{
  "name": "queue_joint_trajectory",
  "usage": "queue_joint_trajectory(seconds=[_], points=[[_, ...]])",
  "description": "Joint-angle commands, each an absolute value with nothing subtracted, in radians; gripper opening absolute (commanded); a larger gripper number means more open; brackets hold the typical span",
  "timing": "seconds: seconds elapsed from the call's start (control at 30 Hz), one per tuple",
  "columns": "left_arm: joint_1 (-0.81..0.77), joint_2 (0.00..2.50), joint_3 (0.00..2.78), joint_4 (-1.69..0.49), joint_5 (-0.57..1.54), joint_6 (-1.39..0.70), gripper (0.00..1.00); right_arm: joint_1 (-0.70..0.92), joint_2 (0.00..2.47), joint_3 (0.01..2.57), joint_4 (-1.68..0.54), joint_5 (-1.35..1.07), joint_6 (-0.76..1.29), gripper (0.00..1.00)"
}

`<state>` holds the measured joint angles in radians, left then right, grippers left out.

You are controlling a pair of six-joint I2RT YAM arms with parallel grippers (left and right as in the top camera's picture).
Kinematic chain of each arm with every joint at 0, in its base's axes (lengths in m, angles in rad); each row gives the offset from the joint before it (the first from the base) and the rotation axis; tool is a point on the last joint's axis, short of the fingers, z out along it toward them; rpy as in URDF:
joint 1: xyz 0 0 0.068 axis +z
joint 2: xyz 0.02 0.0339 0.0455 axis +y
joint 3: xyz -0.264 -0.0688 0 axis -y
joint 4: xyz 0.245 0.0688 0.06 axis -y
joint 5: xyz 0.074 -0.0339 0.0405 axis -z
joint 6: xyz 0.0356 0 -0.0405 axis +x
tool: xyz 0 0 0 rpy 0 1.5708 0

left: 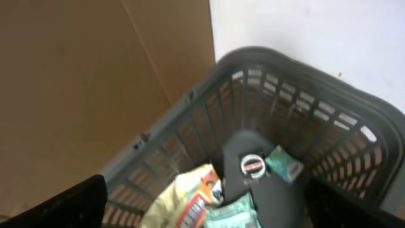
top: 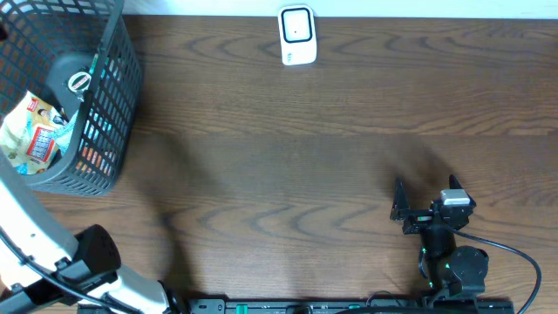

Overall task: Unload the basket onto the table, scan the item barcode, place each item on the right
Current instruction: 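Reach the left gripper into the basket and grasp the green packet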

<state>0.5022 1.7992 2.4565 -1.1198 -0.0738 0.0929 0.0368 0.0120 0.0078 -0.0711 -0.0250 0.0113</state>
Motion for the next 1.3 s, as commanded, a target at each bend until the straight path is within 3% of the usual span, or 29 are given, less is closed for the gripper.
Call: queue_joint_trajectory(seconds=[0.0,0.77,0.97,1.27], points=[[0.536,1.845,2.423,-1.139,0.060,0.066,0.98,0.040,0.007,0.006,-0.075,-0.018,0.022,0.99],[0.556,2.259,2.358,-1.307,0.069,0.010,0.98,0.040,0.007,0.006,-0.075,-0.018,0.022,0.99],[0.556,2.289,2.351,-1.353,0.248,-0.065,0.98,0.040,0.007,0.006,-0.075,-0.018,0.022,0.99],[0.554,2.294,2.332,-1.365,0.025,-0.284,0.98,0.040,0.007,0.006,-0.075,-0.018,0.022,0.99]])
